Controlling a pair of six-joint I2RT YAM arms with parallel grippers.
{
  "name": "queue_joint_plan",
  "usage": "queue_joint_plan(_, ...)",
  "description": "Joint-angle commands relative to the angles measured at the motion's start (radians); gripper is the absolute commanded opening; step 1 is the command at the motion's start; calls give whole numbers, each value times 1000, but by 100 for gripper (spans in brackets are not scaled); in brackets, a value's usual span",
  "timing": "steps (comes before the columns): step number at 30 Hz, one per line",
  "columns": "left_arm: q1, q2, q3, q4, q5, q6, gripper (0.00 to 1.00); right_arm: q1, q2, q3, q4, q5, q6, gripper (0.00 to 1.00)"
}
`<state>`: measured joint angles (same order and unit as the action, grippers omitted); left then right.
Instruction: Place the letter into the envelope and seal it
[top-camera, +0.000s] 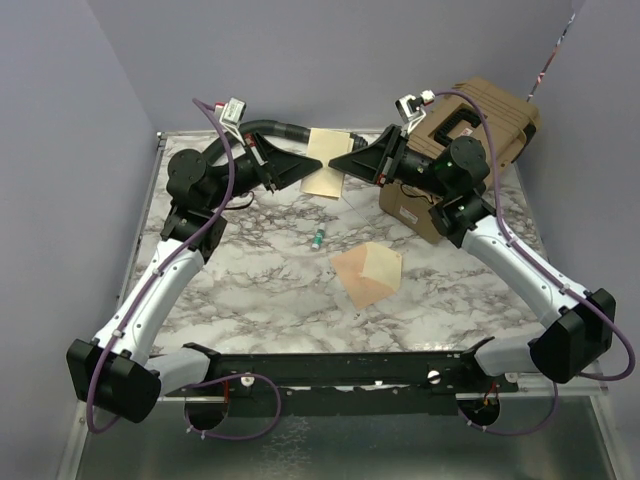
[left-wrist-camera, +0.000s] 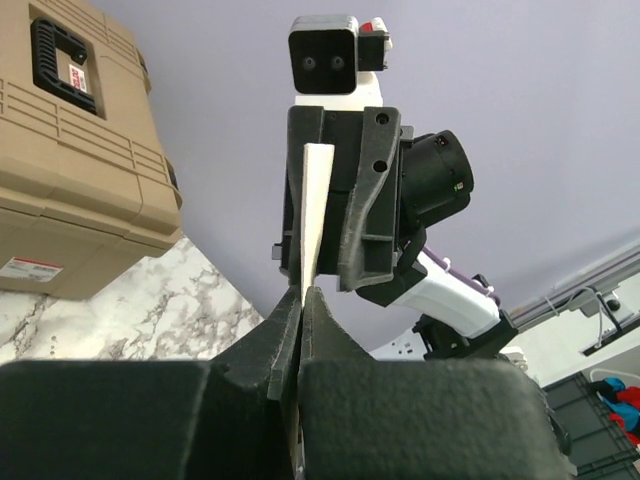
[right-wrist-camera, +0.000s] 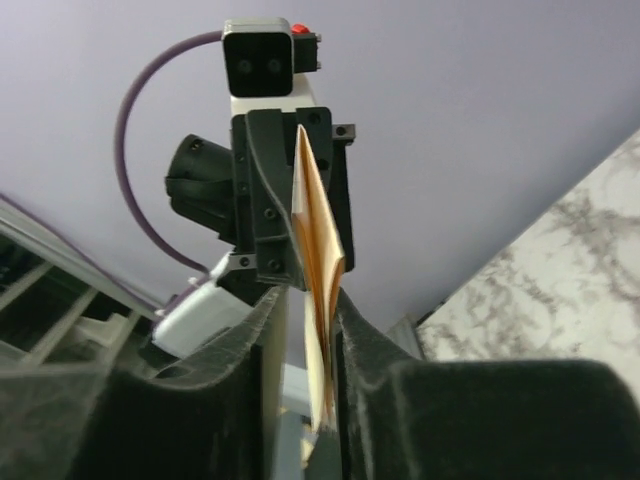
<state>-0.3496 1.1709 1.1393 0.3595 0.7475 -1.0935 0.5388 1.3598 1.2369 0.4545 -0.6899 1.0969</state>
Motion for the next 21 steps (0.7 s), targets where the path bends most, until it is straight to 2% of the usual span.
queue_joint_plan(1,-6,-3,-20,41,-35,-26,0,5,10,19,59,-37,25,17)
queue_joint_plan(3,-7,-5,-24,42,-39,-26,0,6,2,17,47,-22,16,4)
queue_joint_plan(5,-8,-5,-24,41,-34,-29,4,6,-13,15,7,11,-9,1)
queue_joint_plan(7,-7,-8,-29,42,-28,-28,21,5,-28,24,-90,63,-63,1)
queue_joint_plan(10,-6,-21,-59,40,-29,-18,60,5,-41,73,-349,174,-223,0)
queue_joint_plan(12,-7,-31,-88,6,-47,-5,75,4,-46,103,-585,270,-342,0)
queue_joint_plan(15,-8,-26,-106,-100,-87,29,83,4,-32,158,-890,453,-521,0)
queue_joint_plan(17,-12,-26,-111,-236,-144,81,87,3,-16,164,-1053,577,-592,0)
queue_joint_plan(19,-20,-32,-140,-324,-211,128,88,4,-11,124,-1144,636,-637,0)
queue_joint_plan(21,-33,-37,-177,-394,-272,163,89,4,-22,48,-1164,648,-666,0)
